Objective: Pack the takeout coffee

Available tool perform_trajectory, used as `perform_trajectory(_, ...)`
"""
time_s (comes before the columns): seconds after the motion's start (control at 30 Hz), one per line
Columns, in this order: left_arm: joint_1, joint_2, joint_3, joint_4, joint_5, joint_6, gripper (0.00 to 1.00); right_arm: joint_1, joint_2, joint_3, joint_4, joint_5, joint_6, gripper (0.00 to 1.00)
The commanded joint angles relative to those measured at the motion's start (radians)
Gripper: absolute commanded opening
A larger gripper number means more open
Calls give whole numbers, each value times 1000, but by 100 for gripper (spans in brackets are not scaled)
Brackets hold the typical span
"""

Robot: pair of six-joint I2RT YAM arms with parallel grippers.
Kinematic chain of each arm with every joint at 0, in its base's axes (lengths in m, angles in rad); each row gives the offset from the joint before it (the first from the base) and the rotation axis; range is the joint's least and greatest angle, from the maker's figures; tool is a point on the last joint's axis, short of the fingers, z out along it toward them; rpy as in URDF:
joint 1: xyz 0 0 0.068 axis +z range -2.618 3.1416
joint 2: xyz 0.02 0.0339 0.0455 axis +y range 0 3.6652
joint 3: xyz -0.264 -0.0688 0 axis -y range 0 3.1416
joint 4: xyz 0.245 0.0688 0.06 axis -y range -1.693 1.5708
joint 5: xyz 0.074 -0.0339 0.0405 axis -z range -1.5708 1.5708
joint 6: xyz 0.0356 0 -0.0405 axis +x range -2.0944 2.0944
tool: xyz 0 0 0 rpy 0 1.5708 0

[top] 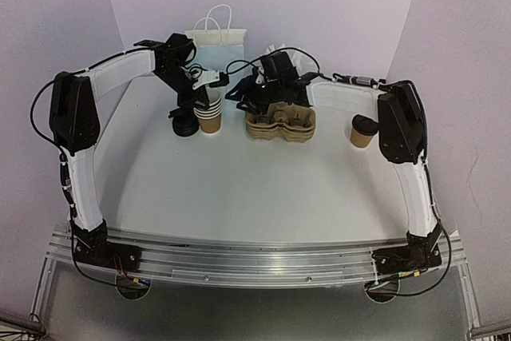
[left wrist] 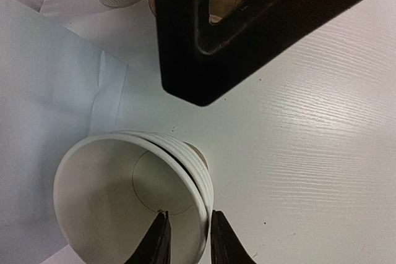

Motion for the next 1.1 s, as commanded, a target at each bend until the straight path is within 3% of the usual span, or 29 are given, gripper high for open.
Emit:
perform_trajectory(0.0,-1,0,26,-19,0,8,19,6,31,43,26,-10,10,47)
perform_trajectory(0.5,-1,-6,71,-64,46,-9,1,24,108,93,81,-40,86,43)
perform_trajectory(1.07,2,-23,180,-94,60,-31,0,29,124,95,141,-33,124,41)
